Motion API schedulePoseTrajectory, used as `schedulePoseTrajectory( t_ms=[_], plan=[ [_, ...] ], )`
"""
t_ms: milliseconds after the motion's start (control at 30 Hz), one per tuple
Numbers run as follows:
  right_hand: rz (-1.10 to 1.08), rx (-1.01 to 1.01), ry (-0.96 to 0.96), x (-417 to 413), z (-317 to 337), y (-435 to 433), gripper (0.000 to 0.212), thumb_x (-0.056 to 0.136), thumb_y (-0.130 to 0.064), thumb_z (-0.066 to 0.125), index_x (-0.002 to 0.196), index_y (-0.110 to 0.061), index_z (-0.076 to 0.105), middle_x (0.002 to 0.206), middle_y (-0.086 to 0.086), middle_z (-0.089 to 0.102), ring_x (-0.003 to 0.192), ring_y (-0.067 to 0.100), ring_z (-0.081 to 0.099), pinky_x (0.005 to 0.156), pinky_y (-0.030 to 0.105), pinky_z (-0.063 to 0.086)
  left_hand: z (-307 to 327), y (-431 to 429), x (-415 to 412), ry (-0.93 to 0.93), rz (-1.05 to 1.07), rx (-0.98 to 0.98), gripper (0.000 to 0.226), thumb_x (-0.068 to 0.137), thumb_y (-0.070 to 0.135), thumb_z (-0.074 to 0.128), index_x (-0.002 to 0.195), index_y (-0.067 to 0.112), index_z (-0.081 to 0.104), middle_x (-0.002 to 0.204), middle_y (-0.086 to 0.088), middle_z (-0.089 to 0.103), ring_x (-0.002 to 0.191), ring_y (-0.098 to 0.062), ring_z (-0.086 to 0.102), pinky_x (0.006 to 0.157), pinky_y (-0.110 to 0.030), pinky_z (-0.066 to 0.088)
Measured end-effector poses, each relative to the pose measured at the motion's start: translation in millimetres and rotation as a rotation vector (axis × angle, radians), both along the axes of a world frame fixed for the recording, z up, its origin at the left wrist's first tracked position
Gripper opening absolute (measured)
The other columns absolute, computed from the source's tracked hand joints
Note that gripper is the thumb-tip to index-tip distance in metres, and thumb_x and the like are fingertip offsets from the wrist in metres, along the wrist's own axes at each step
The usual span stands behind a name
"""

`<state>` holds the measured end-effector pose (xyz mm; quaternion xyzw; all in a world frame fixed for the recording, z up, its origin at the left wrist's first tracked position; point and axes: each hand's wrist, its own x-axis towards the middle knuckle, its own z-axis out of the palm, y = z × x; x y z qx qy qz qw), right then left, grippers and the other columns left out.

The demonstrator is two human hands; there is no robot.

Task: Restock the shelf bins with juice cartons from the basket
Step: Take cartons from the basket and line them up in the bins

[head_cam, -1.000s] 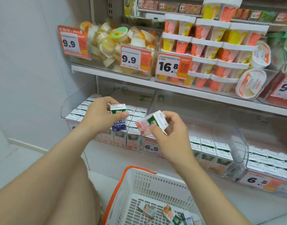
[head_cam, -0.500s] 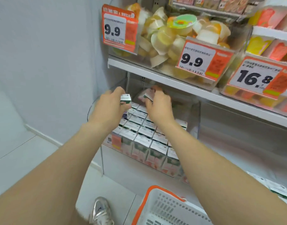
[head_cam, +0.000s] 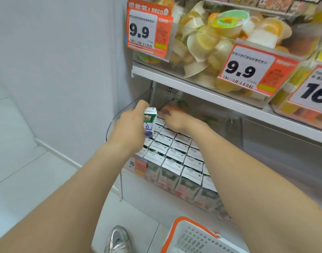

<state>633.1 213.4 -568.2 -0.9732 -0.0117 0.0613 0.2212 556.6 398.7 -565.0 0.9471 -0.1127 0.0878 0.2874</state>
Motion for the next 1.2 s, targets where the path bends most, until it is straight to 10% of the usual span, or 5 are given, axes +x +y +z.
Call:
schedulePoseTrajectory(
  t_ms=[200,367,567,900,1200],
  plan=[
    [-0.047,0.185,-0.24,-79,27,-4,0.043,0.103,-0.009,0.039,0.14,-0.016,0.06,0.134,0.007,0.068,0.125,0.027,0.062,0.107,0.036,0.048,25,-16,-24,0.044,-0.054,-0.184,0.046,0.097,0.004,0.067,0.129,0.023,0.04,0.11,0.003,0.066,0.072,-0.006,0.061,0.049,-0.011,0.041],
    [-0.079,0.447,-0.407,-182,39,-31,0.04,0.097,-0.022,0.042,0.133,-0.026,0.06,0.1,-0.008,0.077,0.087,0.02,0.071,0.08,0.048,0.059,44,-45,-61,0.164,-0.198,-0.398,0.033,0.096,0.017,0.073,0.122,0.021,0.053,0.114,0.004,0.071,0.096,-0.019,0.072,0.083,-0.042,0.061],
    [-0.214,0.577,-0.502,-263,46,-96,0.015,0.107,-0.03,0.05,0.115,-0.022,0.061,0.086,-0.002,0.074,0.066,0.013,0.064,0.067,0.045,0.057,59,-104,-131,0.483,-0.408,-0.74,0.02,0.102,0.018,0.068,0.119,0.009,0.064,0.097,-0.01,0.08,0.086,-0.023,0.077,0.077,-0.046,0.066],
    [-0.359,0.714,-0.432,-328,48,-187,0.025,0.106,-0.04,0.053,0.121,-0.024,0.066,0.099,0.0,0.075,0.08,0.023,0.073,0.071,0.045,0.061,56,-197,-175,0.475,-0.617,-0.588,0.028,0.095,0.036,0.075,0.118,0.02,0.07,0.096,-0.003,0.081,0.091,-0.023,0.078,0.081,-0.044,0.064],
    [-0.508,0.546,-0.241,-390,69,-259,0.044,0.099,-0.047,0.055,0.069,-0.014,0.059,0.065,0.008,0.057,0.056,0.021,0.05,0.054,0.032,0.043,33,-280,-227,0.38,-0.695,-0.674,0.025,0.104,0.037,0.061,0.102,0.019,0.077,0.09,-0.006,0.076,0.079,-0.021,0.075,0.064,-0.045,0.065]
  ],
)
